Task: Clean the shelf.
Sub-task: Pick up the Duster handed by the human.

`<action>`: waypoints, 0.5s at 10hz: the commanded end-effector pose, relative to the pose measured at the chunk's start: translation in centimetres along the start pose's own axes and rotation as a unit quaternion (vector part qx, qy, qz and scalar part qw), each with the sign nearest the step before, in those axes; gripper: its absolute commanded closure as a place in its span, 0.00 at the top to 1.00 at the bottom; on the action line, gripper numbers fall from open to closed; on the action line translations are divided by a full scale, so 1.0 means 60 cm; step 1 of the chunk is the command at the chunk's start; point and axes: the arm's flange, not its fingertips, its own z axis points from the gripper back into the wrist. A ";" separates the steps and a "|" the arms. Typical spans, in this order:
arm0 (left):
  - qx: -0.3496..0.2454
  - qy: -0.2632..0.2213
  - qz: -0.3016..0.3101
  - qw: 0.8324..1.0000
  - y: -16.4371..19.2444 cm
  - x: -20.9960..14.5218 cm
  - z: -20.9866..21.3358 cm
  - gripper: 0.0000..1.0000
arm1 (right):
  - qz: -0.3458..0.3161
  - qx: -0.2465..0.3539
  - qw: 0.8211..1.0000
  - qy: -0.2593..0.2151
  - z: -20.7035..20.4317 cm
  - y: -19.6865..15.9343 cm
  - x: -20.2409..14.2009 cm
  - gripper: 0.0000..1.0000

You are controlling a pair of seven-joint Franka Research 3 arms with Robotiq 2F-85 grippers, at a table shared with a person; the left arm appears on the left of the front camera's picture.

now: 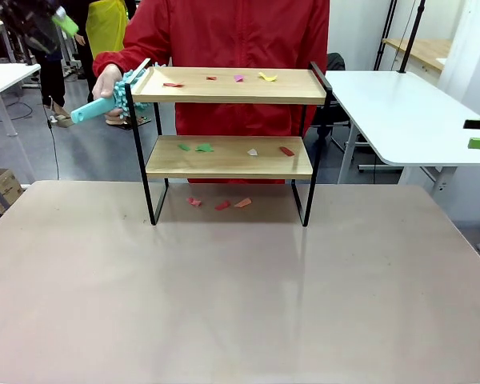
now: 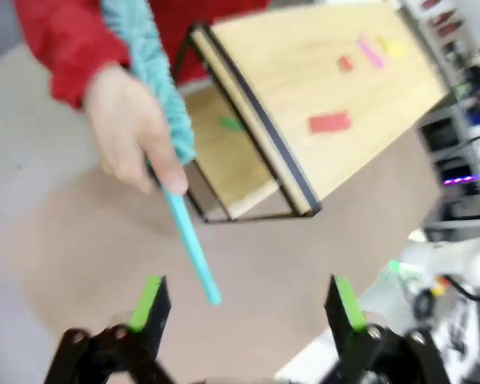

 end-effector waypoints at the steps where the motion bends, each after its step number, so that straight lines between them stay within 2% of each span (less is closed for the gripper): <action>1: 0.046 0.024 0.035 0.998 -0.008 -0.031 -0.035 1.00 | 0.001 0.001 1.000 -0.001 -0.002 0.002 0.003 1.00; 2: 0.080 0.023 0.041 0.996 -0.002 -0.048 -0.046 1.00 | 0.001 0.001 1.000 -0.001 -0.002 0.002 0.003 1.00; 3: 0.085 0.020 0.039 0.995 0.005 -0.069 -0.063 1.00 | 0.001 0.001 1.000 -0.001 -0.002 0.002 0.003 1.00; 5: 0.075 -0.026 0.034 0.996 0.022 -0.089 -0.093 1.00 | 0.001 0.001 1.000 -0.001 -0.002 0.002 0.003 1.00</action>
